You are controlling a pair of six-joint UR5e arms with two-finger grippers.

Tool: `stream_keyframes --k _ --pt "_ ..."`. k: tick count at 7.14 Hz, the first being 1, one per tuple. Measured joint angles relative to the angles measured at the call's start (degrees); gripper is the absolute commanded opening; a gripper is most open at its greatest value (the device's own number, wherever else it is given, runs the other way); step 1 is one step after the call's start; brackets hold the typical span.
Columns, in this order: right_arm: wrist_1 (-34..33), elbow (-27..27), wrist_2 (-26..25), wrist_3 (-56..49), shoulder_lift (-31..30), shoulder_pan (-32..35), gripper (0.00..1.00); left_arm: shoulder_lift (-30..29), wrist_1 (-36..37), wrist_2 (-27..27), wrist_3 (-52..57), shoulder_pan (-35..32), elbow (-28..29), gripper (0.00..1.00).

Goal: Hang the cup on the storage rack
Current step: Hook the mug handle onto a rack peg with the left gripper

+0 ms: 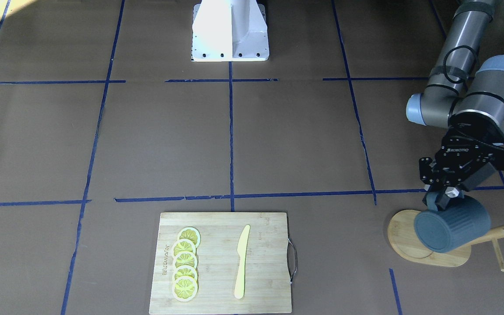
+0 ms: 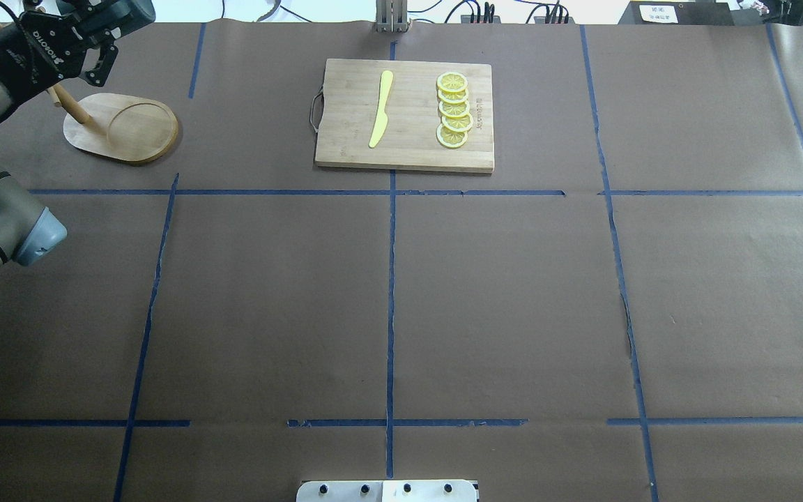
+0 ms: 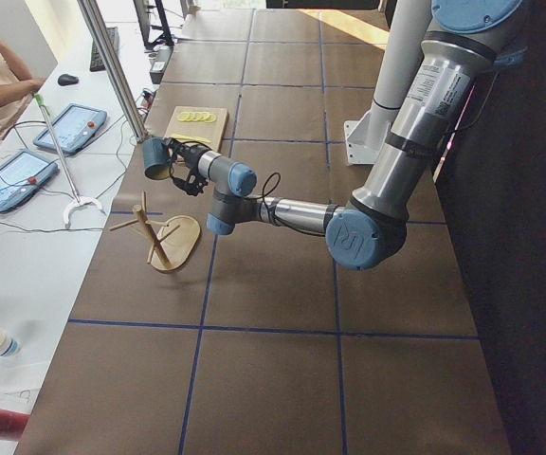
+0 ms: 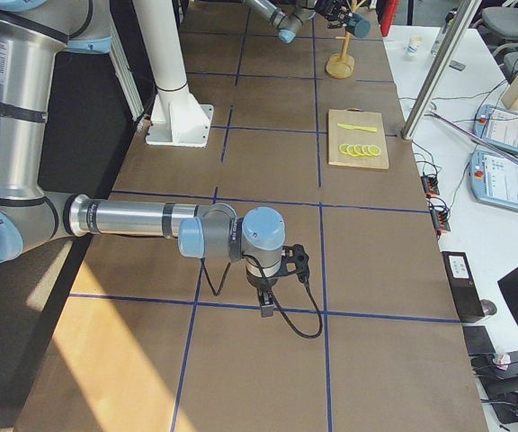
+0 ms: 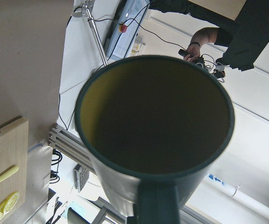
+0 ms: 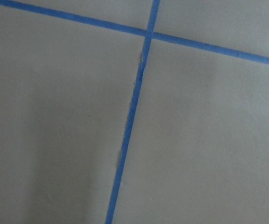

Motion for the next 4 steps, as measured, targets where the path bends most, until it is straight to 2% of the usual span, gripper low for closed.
stream_keyframes --k 2,4 --pt "0.0 0.0 0.0 0.0 0.0 0.0 1.0 0.0 -2.2 -0.6 -1.8 -2.0 1.9 0.0" --pt "0.0 0.1 0.0 0.0 0.0 0.0 1.0 0.0 -7.5 -0.8 -2.2 -2.4 6.4 0.0"
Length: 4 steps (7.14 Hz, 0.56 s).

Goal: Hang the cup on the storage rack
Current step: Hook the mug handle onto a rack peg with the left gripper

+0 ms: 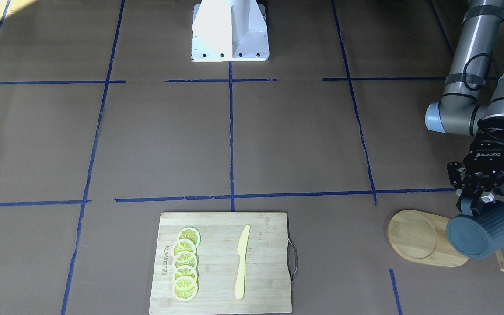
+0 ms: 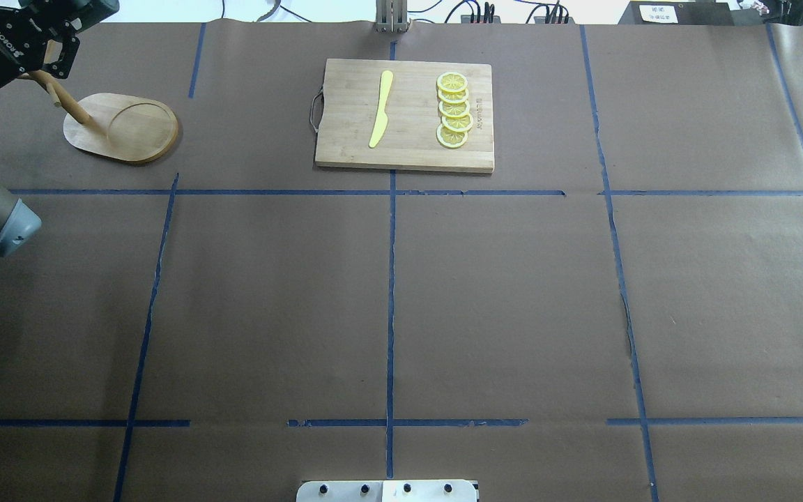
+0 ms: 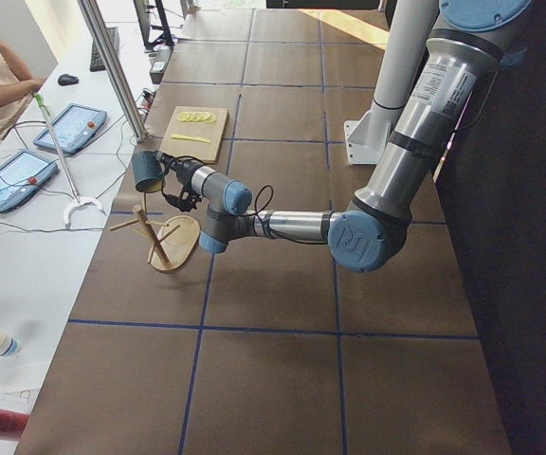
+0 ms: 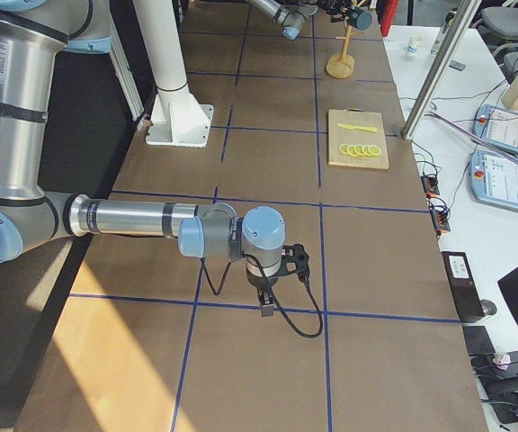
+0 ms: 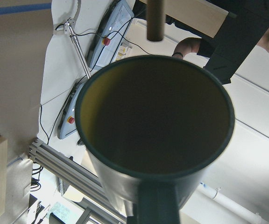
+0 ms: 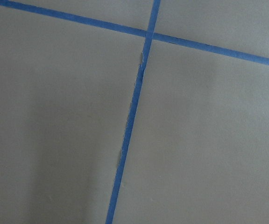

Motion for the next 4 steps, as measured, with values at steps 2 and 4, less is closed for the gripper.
stream_keyframes --k 2,4 --pt "0.0 0.0 0.0 0.0 0.0 0.0 1.0 0.1 -3.9 0.0 -0.1 0.0 3.6 0.0" --pt "0.0 0.0 0.0 0.0 0.0 0.0 1.0 0.4 -7.1 0.0 -0.1 0.1 6.7 0.03"
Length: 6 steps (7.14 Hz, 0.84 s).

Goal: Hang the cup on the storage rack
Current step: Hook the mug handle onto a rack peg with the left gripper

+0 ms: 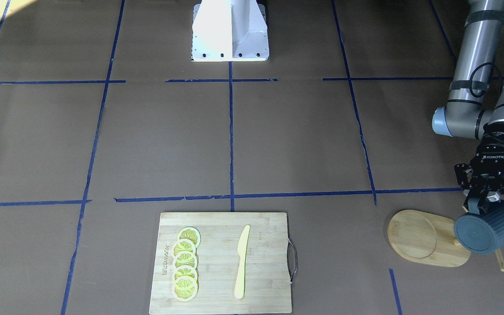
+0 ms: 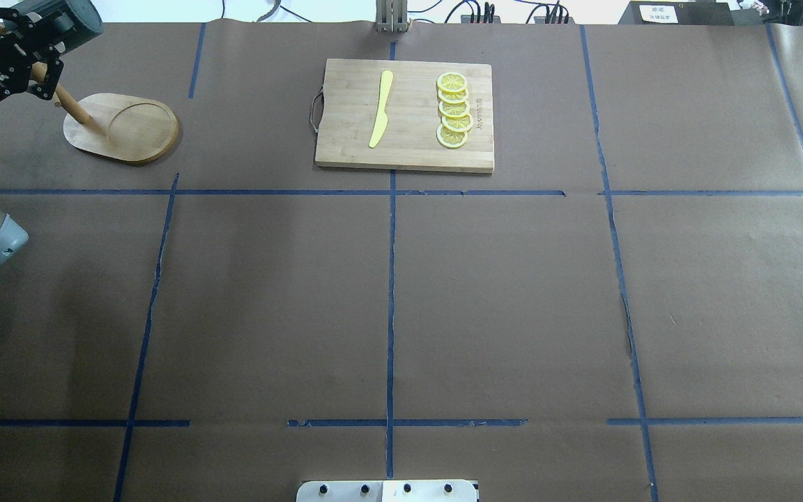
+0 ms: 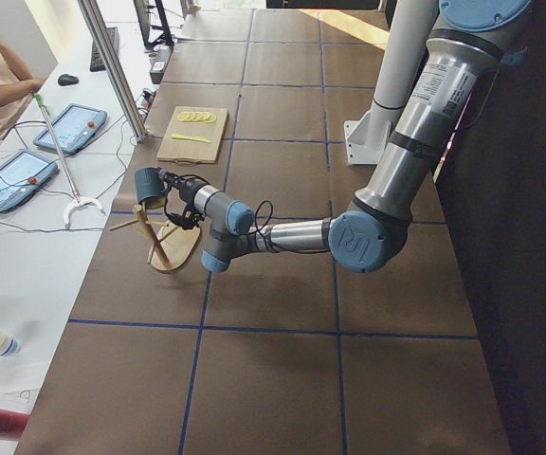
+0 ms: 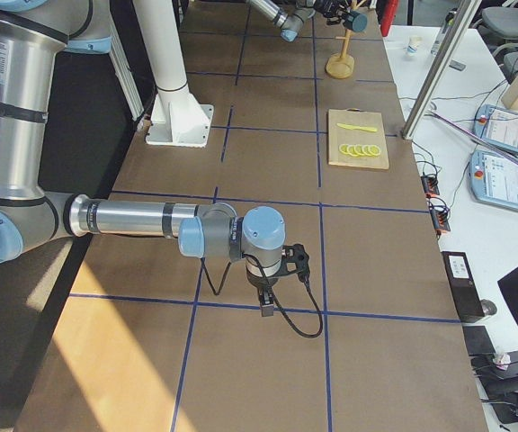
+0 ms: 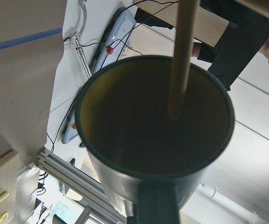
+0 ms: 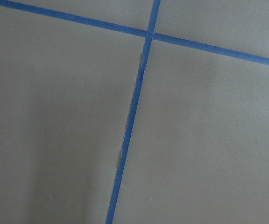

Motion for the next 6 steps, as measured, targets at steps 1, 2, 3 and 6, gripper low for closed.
stream_keyframes --k 1,2,3,6 --pt "0.0 0.0 0.0 0.0 0.0 0.0 1.0 0.1 -2.0 0.0 0.0 0.1 1.6 0.14" --pt "0.0 0.0 0.0 0.0 0.0 0.0 1.0 0.2 -3.0 0.0 0.0 0.2 2.4 0.63" --pt "0.0 0.0 0.0 0.0 0.0 0.0 1.0 0.2 -3.3 0.0 0.0 0.3 2.7 0.77" --pt "0.0 0.0 0.0 0.1 0.0 0.0 1.0 0.2 -3.5 0.1 -0.1 0.4 2.9 1.0"
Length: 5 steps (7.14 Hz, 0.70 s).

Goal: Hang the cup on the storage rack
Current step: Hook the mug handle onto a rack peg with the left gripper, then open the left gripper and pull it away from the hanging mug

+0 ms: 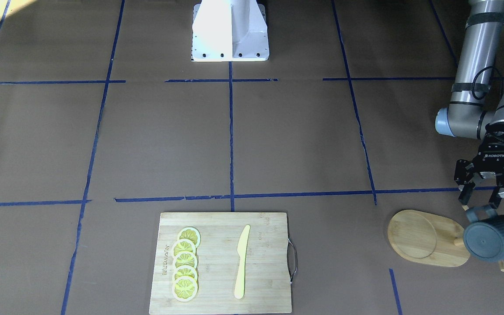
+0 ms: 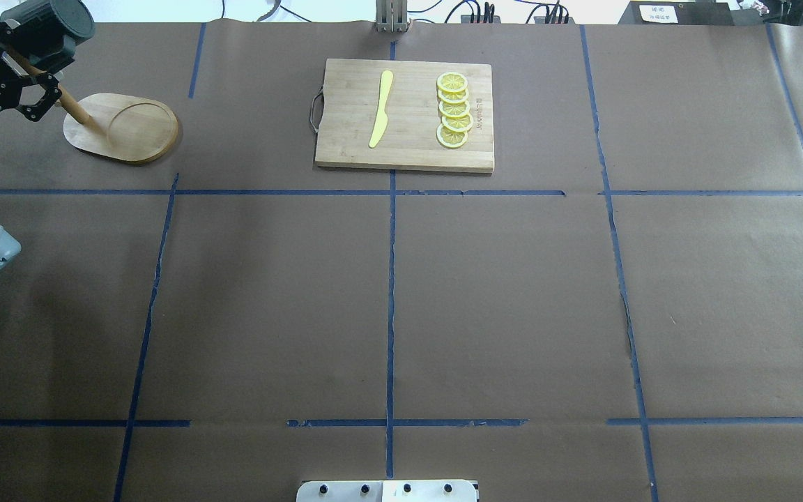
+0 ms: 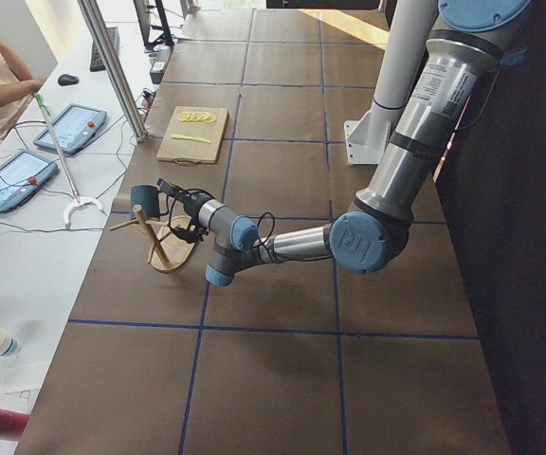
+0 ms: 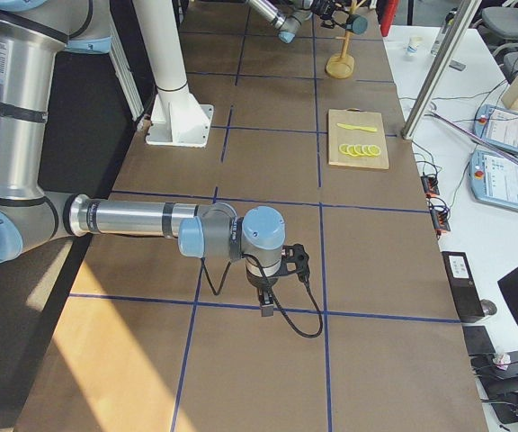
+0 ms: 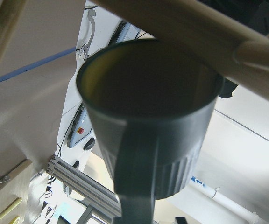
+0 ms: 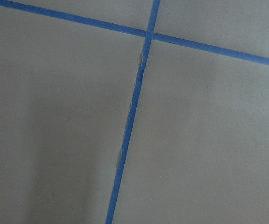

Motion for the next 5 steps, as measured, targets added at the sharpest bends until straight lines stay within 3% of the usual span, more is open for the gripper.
stream_keyframes --k 3,5 --pt "0.0 -0.1 0.0 0.0 0.0 0.0 1.0 0.0 0.0 -0.1 -0.1 -0.1 -0.7 1.0" --pt "0.0 0.0 0.0 0.0 0.0 0.0 1.0 2.7 -0.1 -2.3 0.4 -0.3 -5.3 1.0"
